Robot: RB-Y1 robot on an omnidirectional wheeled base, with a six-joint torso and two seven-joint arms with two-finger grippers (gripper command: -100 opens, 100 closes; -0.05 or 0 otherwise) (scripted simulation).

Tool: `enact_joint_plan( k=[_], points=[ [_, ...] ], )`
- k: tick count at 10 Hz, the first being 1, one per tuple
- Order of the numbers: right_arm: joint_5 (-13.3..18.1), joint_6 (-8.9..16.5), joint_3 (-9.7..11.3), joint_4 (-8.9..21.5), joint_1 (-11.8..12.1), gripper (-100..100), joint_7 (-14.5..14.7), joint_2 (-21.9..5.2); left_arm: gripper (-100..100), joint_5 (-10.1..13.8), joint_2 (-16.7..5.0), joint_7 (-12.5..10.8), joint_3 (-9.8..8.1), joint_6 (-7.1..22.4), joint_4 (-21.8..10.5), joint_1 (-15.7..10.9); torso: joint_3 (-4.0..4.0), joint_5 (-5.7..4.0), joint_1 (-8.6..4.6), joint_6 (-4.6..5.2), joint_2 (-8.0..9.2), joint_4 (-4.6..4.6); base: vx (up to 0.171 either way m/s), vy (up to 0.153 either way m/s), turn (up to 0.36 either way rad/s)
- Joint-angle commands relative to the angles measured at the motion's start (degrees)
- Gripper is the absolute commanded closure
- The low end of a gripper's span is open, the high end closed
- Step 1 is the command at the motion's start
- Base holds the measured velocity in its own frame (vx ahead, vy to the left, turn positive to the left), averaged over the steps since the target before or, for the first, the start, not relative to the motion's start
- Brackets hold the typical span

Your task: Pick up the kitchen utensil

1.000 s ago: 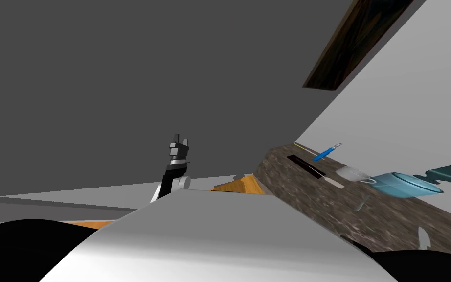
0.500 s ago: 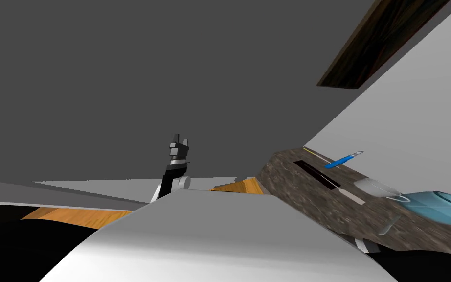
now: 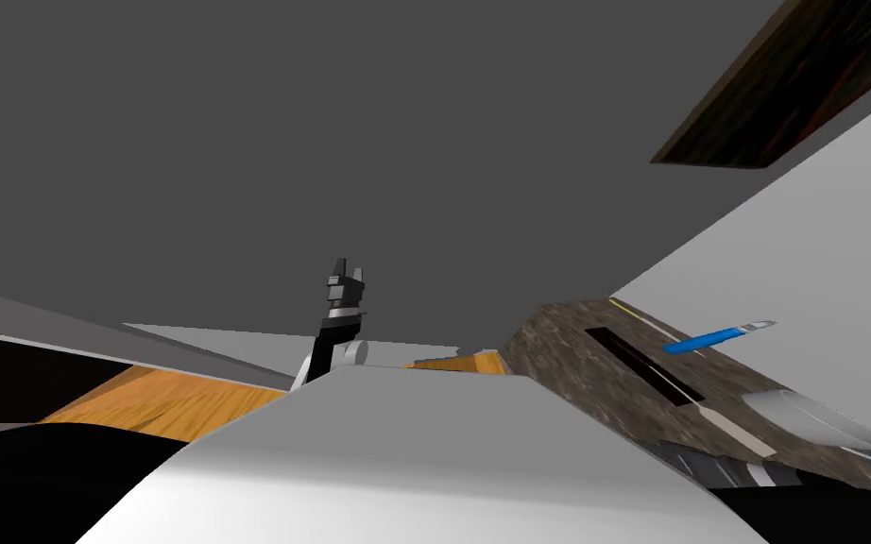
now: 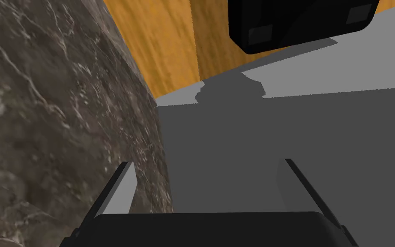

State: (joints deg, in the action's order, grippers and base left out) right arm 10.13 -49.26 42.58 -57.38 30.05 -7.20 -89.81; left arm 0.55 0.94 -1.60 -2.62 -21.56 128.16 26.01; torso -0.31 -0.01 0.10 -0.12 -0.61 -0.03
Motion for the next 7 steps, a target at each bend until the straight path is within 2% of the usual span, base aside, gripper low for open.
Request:
enact_joint_plan(
  k=[1,2,4,7],
  points=[
    [1.44,1.19,1.01,1.92,-1.13,-100,0.5,-2.64,0,0.0,0.0,0.0,0.0,0.0,0.0,0.0,0.0,0.0,0.0,0.0,0.0,0.0,0.074,-0.152,0.258],
    [1.44,1.19,1.01,1.92,-1.13,-100,0.5,-2.64,0,0.0,0.0,0.0,0.0,0.0,0.0,0.0,-0.02,-0.04,-0.14,0.01,-0.03,-0.01,0.036,-0.127,0.082],
    [2.99,2.07,1.91,3.79,-2.67,-100,0.86,-4.97,0,0.0,0.0,0.0,0.0,0.0,0.0,0.0,0.07,-0.03,-0.06,0.05,0.12,0.03,0.031,-0.148,0.152],
    [4.82,3.37,2.82,5.21,-4.64,-100,1.4,-6.29,0,0.0,-0.01,0.0,-0.01,0.0,0.0,0.01,-0.05,-0.12,-0.38,0.05,-0.09,-0.02,0.073,-0.218,0.143]
  ],
)
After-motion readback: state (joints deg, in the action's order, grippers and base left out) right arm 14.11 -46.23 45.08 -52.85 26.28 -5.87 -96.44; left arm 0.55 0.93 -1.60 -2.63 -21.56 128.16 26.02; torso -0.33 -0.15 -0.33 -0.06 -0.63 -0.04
